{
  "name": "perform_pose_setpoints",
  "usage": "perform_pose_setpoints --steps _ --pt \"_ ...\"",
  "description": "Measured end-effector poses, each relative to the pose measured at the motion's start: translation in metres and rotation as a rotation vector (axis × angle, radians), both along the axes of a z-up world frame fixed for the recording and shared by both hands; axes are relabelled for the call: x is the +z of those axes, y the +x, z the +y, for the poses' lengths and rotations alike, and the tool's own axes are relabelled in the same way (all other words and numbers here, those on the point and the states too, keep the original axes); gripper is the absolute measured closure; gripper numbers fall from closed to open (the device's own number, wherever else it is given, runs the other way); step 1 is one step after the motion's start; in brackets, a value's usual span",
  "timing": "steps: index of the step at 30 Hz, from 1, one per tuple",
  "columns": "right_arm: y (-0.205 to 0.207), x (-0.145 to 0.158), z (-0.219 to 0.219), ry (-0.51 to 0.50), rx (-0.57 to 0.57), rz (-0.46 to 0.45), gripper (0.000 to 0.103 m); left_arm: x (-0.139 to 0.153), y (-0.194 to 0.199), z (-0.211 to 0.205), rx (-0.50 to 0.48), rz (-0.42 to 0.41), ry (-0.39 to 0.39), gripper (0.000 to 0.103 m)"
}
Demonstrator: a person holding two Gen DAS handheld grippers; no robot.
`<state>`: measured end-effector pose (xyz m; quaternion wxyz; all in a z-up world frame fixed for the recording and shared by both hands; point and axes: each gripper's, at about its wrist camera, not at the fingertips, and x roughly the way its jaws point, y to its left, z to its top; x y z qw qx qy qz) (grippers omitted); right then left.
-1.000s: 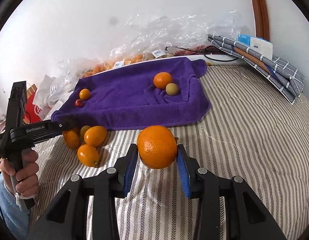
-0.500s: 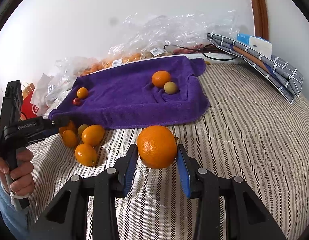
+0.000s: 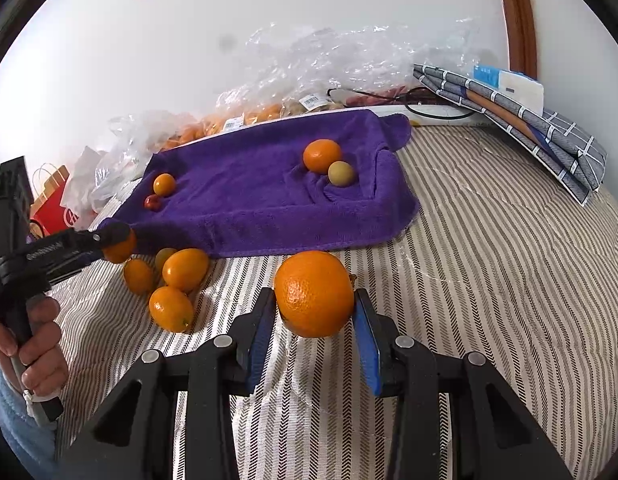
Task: Organize fruits
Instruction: 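Grasp a large orange with the left tool while the right tool holds its orange, then carry both held oranges over the purple towel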
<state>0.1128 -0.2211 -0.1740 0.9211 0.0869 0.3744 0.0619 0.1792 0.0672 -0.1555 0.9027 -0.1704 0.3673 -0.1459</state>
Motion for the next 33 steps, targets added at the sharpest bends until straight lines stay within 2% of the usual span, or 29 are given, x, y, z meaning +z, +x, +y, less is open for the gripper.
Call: perform_pose_setpoints --steps 11,18,22,26,29,33 --pt "0.000 0.001 0.000 -0.020 -0.012 -0.001 0.064 0.018 -0.013 0.016 0.009 -0.071 -0.104 0.063" --pt "-0.002 0.002 -0.003 -0.016 -0.029 -0.012 0.064 0.020 -0.013 0.022 0.032 -0.060 -0.125 0.063" --pt "-0.003 0.004 -0.002 -0.027 -0.036 -0.022 0.064 0.025 -0.015 0.027 0.047 -0.053 -0.118 0.063" --pt "0.000 0.010 0.004 -0.041 -0.005 -0.023 0.064 0.039 -0.022 0.034 0.075 -0.053 -0.071 0.063" --pt "0.006 0.024 0.007 -0.020 0.021 -0.044 0.064 0.052 -0.022 0.038 0.087 -0.058 -0.045 0.063" --pt "0.017 0.046 0.012 -0.042 0.021 -0.091 0.064 0.067 -0.016 0.040 0.098 -0.078 -0.021 0.063"
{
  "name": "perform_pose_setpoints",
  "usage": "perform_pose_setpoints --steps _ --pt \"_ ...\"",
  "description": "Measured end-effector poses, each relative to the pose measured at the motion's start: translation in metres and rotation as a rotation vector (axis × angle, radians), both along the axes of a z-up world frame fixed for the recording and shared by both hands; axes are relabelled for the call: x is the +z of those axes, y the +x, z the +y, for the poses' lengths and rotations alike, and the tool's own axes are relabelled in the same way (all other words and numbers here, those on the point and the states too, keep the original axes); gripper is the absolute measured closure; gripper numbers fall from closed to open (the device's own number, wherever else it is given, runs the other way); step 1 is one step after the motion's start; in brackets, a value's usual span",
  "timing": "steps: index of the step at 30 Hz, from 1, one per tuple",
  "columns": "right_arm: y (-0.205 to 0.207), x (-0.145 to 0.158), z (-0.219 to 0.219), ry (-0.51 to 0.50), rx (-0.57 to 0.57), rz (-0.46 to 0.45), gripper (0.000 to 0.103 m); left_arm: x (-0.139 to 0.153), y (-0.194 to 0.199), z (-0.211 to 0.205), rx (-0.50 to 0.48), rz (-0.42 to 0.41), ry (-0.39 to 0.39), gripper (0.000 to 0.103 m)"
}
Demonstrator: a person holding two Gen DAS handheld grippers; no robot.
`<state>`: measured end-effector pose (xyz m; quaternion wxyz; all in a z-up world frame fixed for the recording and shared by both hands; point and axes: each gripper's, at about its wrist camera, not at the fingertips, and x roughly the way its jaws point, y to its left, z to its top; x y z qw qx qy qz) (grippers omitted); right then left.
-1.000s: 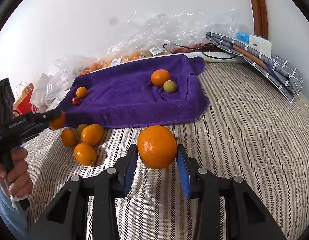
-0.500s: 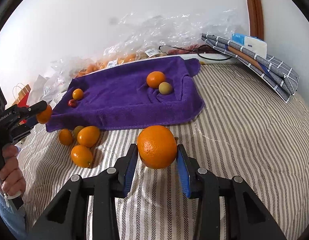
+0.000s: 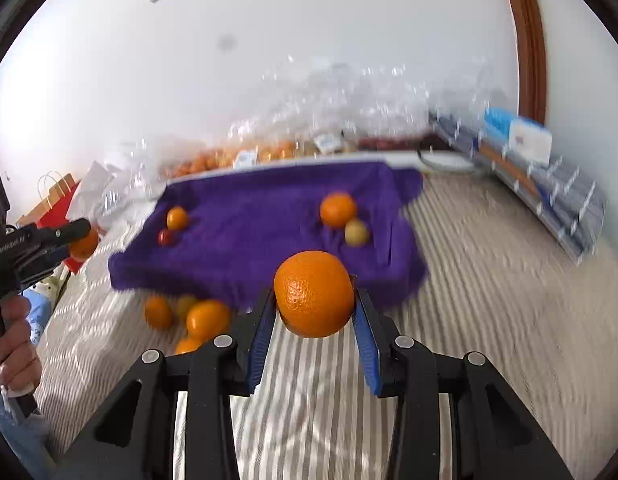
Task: Organize fruits
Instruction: 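Carry both held oranges over the purple towel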
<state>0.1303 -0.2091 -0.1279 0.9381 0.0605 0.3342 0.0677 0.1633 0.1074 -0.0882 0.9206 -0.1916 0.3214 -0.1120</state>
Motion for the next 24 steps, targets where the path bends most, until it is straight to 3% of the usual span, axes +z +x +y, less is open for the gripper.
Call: perform_pose_setpoints --steps 8,14,24 --pt "0.047 0.021 0.004 -0.043 -0.001 -0.043 0.064 0.009 0.042 -0.022 -0.008 -0.005 0.031 0.063" --pt "0.077 0.003 0.001 -0.034 -0.009 0.003 0.064 -0.017 0.080 -0.048 -0.027 0.042 0.038 0.063" --pt "0.098 -0.025 -0.002 -0.009 -0.002 0.080 0.064 -0.046 0.097 -0.061 -0.052 0.079 0.096 0.063"
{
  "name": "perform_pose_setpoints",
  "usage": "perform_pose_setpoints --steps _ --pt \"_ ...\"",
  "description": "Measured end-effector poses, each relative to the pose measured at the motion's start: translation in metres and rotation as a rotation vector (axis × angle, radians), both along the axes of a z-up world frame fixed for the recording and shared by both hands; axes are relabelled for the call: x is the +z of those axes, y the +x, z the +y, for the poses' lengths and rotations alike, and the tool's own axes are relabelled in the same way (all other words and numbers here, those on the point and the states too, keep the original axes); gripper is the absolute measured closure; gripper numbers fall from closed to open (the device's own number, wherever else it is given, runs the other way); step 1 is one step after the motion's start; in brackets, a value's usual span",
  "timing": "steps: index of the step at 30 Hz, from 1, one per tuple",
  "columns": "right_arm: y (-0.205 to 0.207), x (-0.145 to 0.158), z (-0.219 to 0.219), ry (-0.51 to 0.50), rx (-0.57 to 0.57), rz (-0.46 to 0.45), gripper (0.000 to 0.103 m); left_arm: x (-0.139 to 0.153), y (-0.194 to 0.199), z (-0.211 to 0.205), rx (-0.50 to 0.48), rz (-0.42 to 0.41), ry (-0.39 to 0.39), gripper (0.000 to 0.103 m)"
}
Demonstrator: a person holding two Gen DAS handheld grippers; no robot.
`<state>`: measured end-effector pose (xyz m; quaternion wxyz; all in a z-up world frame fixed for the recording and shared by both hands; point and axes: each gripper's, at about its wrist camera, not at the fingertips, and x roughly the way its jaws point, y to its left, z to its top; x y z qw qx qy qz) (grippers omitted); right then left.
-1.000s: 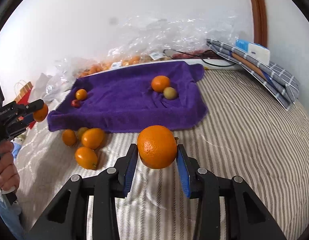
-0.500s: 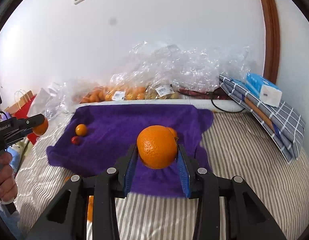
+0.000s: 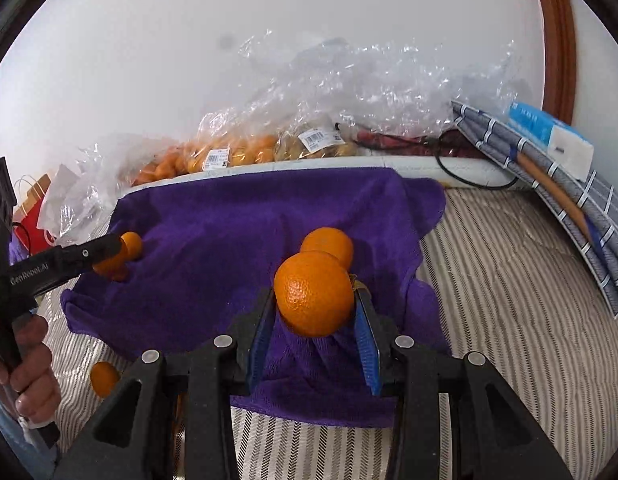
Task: Organize fruits
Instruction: 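Carry both held oranges over the purple towel, then lower both oranges onto the towel and open both tools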
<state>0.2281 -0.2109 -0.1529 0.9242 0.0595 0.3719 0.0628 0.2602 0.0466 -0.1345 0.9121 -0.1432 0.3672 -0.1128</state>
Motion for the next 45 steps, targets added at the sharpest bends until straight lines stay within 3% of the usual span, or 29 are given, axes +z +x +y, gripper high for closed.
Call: perform_pose_setpoints --steps 4,9,16,29,34,42,45 --pt "0.001 -0.005 0.004 -0.010 0.006 0.013 0.064 -0.007 0.003 0.001 0.005 0.021 -0.009 0.063" --pt "0.000 -0.009 0.012 -0.054 0.027 0.016 0.064 -0.015 0.003 -0.006 0.006 0.023 0.062 0.063" --pt "0.003 -0.016 0.021 -0.114 0.023 0.031 0.064 -0.020 0.006 -0.010 -0.008 0.040 0.062 0.063" --pt "-0.001 -0.017 0.026 -0.132 0.014 0.012 0.064 -0.028 0.009 -0.016 -0.022 0.070 0.082 0.063" --pt "-0.002 -0.016 0.027 -0.141 0.013 0.003 0.063 -0.021 0.004 -0.018 -0.018 0.027 0.101 0.060" --pt "-0.020 -0.003 0.026 -0.139 -0.008 -0.115 0.045 -0.014 0.000 -0.009 -0.005 -0.012 0.065 0.058" --pt "-0.024 0.002 0.024 -0.138 -0.024 -0.151 0.044 -0.010 -0.002 -0.004 0.035 -0.032 0.065 0.058"
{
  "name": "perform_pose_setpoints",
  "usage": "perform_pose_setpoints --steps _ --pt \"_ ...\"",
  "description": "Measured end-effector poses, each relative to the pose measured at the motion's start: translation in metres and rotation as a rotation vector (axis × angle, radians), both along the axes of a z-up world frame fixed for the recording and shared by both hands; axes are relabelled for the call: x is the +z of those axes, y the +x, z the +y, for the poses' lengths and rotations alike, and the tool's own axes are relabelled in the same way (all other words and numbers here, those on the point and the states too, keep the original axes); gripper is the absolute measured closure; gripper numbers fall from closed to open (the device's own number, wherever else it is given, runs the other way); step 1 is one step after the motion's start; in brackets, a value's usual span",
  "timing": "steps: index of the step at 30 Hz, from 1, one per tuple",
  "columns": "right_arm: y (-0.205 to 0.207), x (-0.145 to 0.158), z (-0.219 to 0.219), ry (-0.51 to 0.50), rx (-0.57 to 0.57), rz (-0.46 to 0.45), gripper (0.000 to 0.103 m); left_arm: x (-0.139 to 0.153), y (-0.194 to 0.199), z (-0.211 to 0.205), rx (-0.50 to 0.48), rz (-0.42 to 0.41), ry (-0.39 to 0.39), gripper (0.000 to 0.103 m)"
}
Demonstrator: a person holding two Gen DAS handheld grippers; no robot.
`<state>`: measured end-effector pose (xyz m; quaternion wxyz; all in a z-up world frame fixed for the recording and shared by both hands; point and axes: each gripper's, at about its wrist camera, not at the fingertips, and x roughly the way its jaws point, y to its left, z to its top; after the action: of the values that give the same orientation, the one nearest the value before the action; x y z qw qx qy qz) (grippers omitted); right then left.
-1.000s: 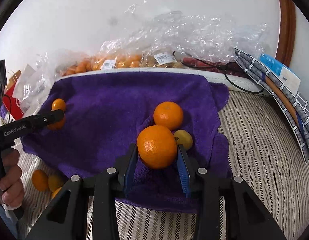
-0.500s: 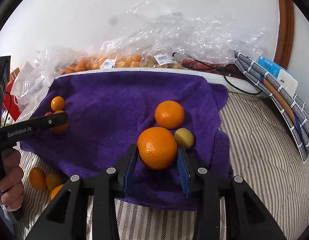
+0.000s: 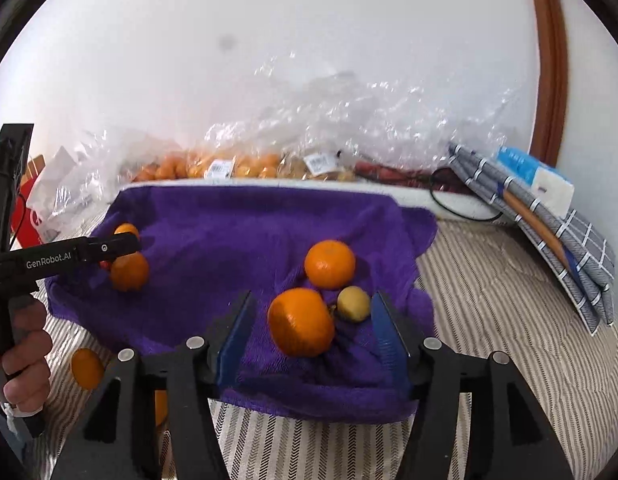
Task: Organize fruits
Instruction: 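Lower both oranges onto the towel and open both tools, then grasp a tangerine beside the towel with the right tool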
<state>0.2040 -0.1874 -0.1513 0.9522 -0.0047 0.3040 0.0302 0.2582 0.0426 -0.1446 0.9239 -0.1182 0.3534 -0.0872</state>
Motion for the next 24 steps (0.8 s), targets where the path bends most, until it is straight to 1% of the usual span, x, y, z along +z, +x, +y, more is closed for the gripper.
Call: perform_pose_setpoints --steps 3,5,7,9,11,14,16,17,19,21,22,24 --pt "-0.005 0.005 -0.003 -0.012 -0.034 -0.021 0.044 0.006 -0.005 0.004 0.023 -0.043 0.011 0.058" --pt "-0.012 0.010 -0.008 0.010 -0.051 -0.010 0.044 0.010 -0.009 0.007 0.033 -0.072 -0.006 0.058" --pt "-0.026 0.018 -0.013 0.031 -0.057 -0.002 0.044 0.012 -0.010 0.009 0.038 -0.088 -0.025 0.058" --pt "-0.039 0.025 -0.015 0.027 -0.061 0.000 0.044 0.014 -0.011 0.009 0.037 -0.094 -0.034 0.058" --pt "-0.057 0.034 -0.018 0.004 -0.085 -0.007 0.044 0.016 -0.013 0.009 0.037 -0.106 -0.028 0.058" --pt "-0.081 0.041 -0.022 0.002 -0.113 -0.028 0.044 0.022 -0.019 0.008 0.033 -0.135 -0.012 0.058" --pt "-0.096 0.045 -0.022 0.002 -0.122 -0.034 0.044 0.024 -0.022 0.006 -0.018 -0.129 -0.028 0.060" --pt "-0.101 0.046 -0.022 0.003 -0.121 -0.034 0.044 0.024 -0.024 0.004 -0.060 -0.118 -0.036 0.060" --pt "-0.110 0.047 -0.020 0.007 -0.104 -0.021 0.044 0.027 -0.031 -0.001 -0.071 -0.129 -0.018 0.060" --pt "-0.115 0.048 -0.018 0.003 -0.088 -0.004 0.044 0.032 -0.035 -0.004 -0.067 -0.115 -0.003 0.060" --pt "-0.118 0.049 -0.016 -0.004 -0.078 0.002 0.044 0.037 -0.042 -0.001 -0.074 -0.102 -0.025 0.060" --pt "-0.125 0.051 -0.014 -0.013 -0.065 0.005 0.045 0.044 -0.056 0.005 -0.089 -0.105 -0.065 0.060"
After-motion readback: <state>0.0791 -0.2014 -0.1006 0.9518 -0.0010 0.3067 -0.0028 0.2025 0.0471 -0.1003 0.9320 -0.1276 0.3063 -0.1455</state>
